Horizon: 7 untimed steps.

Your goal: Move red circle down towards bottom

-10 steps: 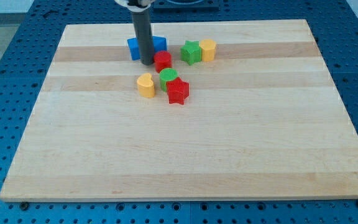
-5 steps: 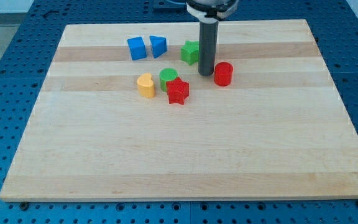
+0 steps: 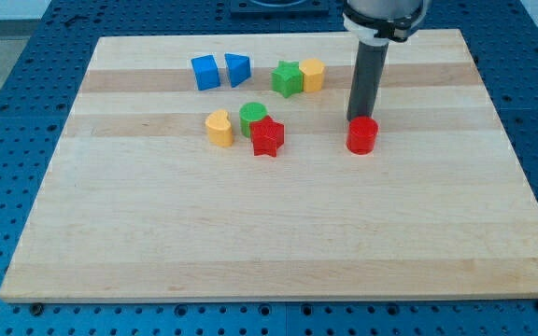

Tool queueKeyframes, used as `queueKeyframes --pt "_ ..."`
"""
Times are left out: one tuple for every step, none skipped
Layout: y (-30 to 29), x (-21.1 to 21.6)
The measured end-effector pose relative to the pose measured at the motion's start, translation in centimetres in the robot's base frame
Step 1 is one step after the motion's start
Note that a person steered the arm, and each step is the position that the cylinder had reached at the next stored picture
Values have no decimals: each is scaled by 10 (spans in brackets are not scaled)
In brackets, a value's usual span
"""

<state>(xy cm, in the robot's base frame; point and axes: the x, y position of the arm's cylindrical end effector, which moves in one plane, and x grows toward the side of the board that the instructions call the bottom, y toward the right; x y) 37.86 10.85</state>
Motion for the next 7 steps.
queueKeyframes --pt "46 -4" --pt "79 20" --pt "72 36" --pt "53 11" --pt "49 -1" --pt "48 9" --pt "10 9"
